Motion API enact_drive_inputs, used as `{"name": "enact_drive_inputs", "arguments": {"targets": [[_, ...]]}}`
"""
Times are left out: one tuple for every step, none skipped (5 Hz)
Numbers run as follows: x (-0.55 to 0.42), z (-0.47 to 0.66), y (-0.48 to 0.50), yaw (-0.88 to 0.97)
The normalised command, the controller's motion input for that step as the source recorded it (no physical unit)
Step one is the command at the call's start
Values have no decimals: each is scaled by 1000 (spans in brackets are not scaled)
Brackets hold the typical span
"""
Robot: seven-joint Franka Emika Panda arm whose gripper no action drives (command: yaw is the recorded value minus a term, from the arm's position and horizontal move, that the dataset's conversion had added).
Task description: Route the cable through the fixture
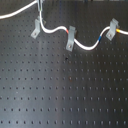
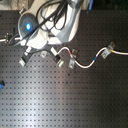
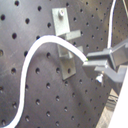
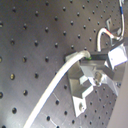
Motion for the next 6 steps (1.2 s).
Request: {"name": "enact_drive_inputs", "arguments": {"targets": [[-4,-43,208,0],[75,-8,324,40],[143,368,249,0],[223,490,231,-57],[225,465,118,-97],[78,501,50,-171]]}}
